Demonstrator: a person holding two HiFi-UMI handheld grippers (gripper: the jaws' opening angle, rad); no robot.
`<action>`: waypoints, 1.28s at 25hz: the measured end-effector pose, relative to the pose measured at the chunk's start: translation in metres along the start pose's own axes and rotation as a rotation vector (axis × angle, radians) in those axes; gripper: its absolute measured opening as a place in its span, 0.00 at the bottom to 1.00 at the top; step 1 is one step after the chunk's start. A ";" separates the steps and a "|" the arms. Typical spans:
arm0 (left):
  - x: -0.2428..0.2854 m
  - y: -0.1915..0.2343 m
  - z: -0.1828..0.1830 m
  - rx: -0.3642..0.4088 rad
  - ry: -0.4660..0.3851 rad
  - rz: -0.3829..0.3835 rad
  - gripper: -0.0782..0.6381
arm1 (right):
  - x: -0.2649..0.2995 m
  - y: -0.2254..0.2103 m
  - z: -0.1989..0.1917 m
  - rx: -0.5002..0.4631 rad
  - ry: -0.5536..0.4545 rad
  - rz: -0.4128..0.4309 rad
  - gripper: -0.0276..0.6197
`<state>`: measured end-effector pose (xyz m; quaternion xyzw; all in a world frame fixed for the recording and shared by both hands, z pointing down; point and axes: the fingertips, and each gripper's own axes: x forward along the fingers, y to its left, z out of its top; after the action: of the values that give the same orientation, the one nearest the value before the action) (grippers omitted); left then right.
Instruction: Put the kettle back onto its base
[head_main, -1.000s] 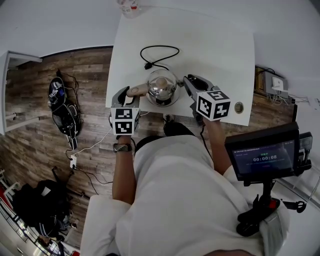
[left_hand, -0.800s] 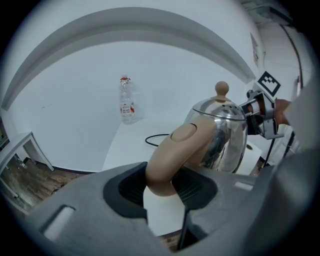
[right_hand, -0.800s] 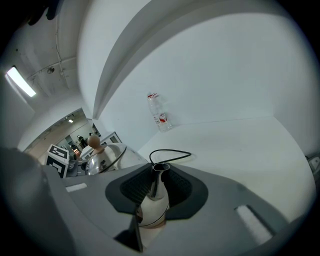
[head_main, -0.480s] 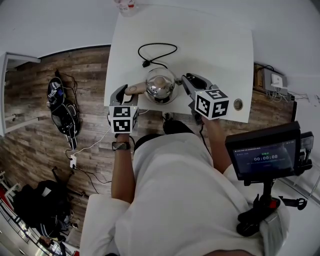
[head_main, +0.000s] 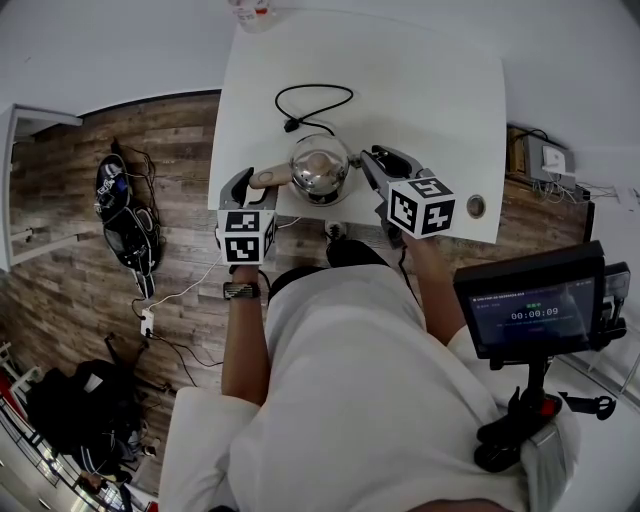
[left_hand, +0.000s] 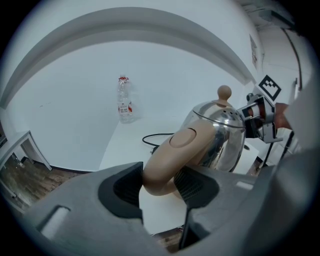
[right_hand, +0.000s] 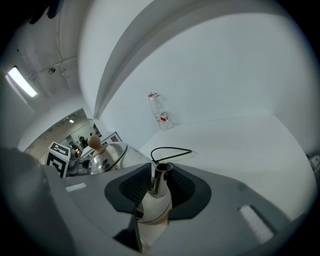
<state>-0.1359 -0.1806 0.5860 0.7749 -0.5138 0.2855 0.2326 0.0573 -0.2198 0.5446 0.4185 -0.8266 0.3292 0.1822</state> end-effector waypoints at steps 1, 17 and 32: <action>0.000 0.000 0.000 0.006 0.001 0.004 0.37 | 0.001 0.000 0.000 -0.003 -0.001 0.001 0.18; -0.041 0.010 -0.020 0.030 0.026 0.038 0.38 | -0.030 0.000 -0.002 -0.009 -0.048 -0.053 0.22; -0.062 0.022 0.036 0.076 -0.096 0.032 0.37 | -0.054 -0.002 0.030 -0.016 -0.164 -0.112 0.21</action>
<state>-0.1677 -0.1713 0.5189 0.7877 -0.5255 0.2708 0.1735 0.0903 -0.2106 0.4928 0.4881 -0.8168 0.2764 0.1352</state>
